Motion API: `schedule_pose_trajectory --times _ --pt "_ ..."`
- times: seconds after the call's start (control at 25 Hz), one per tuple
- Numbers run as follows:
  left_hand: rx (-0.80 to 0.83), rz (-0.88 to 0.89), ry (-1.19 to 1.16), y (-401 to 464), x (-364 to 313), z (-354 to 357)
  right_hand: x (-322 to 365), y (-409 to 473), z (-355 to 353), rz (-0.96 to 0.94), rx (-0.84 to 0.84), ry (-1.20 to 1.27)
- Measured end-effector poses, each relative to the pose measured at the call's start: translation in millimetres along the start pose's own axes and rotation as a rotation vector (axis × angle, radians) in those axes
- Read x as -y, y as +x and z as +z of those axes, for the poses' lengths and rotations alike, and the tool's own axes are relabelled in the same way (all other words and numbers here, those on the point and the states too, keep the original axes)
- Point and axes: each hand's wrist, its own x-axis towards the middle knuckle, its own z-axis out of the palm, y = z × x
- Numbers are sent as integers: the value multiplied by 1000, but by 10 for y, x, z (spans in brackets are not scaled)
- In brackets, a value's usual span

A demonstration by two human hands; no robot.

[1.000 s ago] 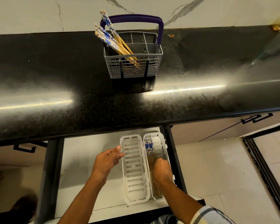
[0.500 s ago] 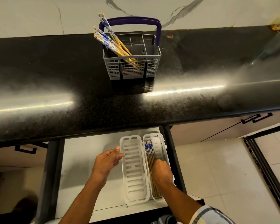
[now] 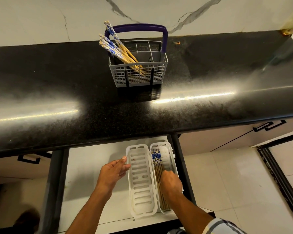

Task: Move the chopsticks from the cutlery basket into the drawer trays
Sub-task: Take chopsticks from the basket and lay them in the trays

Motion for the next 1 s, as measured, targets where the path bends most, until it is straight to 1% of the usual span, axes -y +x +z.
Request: schedule_pose_trajectory --times 0.28,0.32,0.44,0.52,0.56,0.64,0.76,0.84,0.92,1.0 --pt "-21 21 -10 -100 -167 -10 -43 -68 -121 -32 -2 99" --pt "-26 23 -21 -127 -220 -12 -48 -60 -185 -76 -20 71" --pt "-21 41 -75 -199 -449 -22 22 -63 -437 -311 -74 -10" --pt "-2 48 -95 -242 -673 -27 146 -55 -698 -437 -66 63" --pt "8 64 -96 -264 -815 -41 212 -32 -872 -469 -93 84" --pt "15 140 -94 -287 -1156 -69 364 -30 -1262 -560 -183 163" --pt "-15 297 -75 -267 -1756 -75 640 -64 -1844 -668 -392 257" --pt "-78 403 -58 -180 -2204 -50 788 -108 -2116 -726 -486 297" --pt "-168 515 -29 -23 -2620 -1 893 -169 -2271 -768 -534 326" --pt "-292 624 69 151 -2932 72 953 -199 -2348 -794 -564 344"
